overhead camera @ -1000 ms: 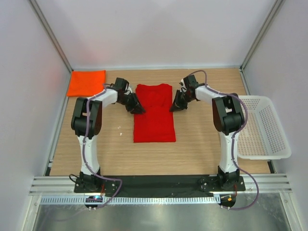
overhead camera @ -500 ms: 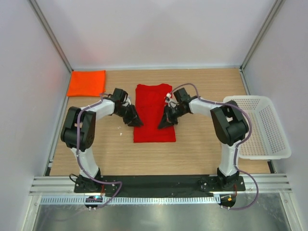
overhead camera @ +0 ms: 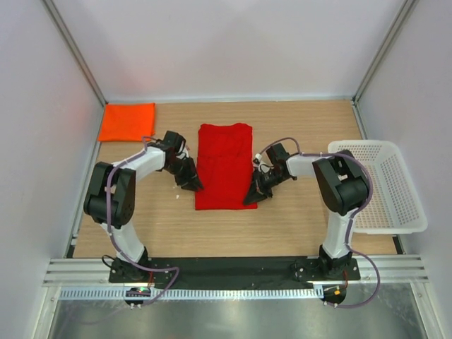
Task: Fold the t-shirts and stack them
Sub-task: Fold the tshirt
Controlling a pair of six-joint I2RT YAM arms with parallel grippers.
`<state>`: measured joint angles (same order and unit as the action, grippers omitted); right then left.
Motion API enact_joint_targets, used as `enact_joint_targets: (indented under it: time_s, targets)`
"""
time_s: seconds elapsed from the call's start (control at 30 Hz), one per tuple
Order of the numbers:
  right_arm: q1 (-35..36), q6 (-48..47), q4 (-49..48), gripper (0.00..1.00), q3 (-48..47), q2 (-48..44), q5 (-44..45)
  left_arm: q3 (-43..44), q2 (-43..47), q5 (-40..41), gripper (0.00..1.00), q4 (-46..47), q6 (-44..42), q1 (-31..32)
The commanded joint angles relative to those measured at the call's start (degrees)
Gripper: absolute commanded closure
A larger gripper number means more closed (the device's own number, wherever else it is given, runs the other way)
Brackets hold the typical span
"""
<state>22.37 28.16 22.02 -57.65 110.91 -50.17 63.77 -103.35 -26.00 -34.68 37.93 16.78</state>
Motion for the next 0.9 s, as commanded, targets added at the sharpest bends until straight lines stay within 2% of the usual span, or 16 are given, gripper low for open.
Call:
enact_joint_targets:
  time_s: [0.0, 0.17, 0.27, 0.37, 0.53, 0.67, 0.77, 0.87]
  targets:
    - [1.6, 0.0, 2.1, 0.99, -3.4, -5.4, -0.5, 3.1, 6.8, 0.0, 0.72, -4.2, -1.6, 1.9]
    - [4.2, 3.0, -1.7, 0.99, -6.4, -0.7, -2.2, 0.9, 6.5, -5.9, 0.72, 2.8, 4.4, 5.9]
    - [3.5, 3.7, -4.3, 0.99, -4.2, 1.1, -2.3, -4.1, 4.3, -8.8, 0.73, 8.5, 8.0, 6.2]
    - [2.4, 2.0, -5.1, 0.99, 0.1, 1.9, -1.9, -8.0, 3.5, -7.1, 0.75, 10.7, 7.5, 5.7]
    - [-1.2, 0.3, -5.9, 0.99, 8.2, -1.7, -0.6, -14.5, 2.7, -6.0, 0.76, 10.2, 6.0, 2.9]
    - [-1.9, 1.4, -5.7, 0.99, 12.8, -6.0, 0.2, -16.2, 7.3, -6.1, 0.76, 7.4, 4.6, 2.7]
    - [-1.9, 2.9, -4.9, 0.99, 11.6, -9.4, 0.1, -14.4, 11.8, -8.3, 0.74, 4.7, 4.3, 2.8]
    - [-1.8, 3.8, -3.2, 0.99, 6.8, -10.6, 0.3, -8.9, 13.6, -8.9, 0.71, 2.4, 3.3, 2.7]
